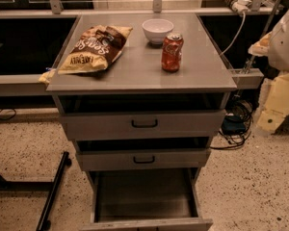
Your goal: Place coke can into bottom drawer
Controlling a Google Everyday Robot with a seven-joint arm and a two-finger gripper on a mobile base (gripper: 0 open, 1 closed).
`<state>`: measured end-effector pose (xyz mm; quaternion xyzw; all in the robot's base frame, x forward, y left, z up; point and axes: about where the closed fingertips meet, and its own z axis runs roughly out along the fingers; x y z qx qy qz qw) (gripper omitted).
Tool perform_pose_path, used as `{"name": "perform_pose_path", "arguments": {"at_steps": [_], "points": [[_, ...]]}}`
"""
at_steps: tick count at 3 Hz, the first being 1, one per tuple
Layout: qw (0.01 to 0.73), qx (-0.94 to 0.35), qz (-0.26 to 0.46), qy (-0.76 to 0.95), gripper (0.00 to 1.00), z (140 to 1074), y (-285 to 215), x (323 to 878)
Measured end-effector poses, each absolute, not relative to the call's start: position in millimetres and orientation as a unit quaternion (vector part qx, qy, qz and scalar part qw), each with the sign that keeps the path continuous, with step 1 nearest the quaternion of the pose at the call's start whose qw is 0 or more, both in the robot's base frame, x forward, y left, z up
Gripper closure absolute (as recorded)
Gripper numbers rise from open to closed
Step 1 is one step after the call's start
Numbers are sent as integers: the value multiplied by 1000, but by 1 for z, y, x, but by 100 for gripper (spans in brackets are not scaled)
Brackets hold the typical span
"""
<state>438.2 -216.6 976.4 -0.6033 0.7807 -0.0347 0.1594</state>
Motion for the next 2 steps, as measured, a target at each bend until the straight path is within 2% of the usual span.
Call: {"name": "perform_pose_path", "arguments": {"at_steps": [1,2], "points": [[169,-602,-36,780,0,976,-216,443],[211,-598,-26,773,0,974,-213,479]]}}
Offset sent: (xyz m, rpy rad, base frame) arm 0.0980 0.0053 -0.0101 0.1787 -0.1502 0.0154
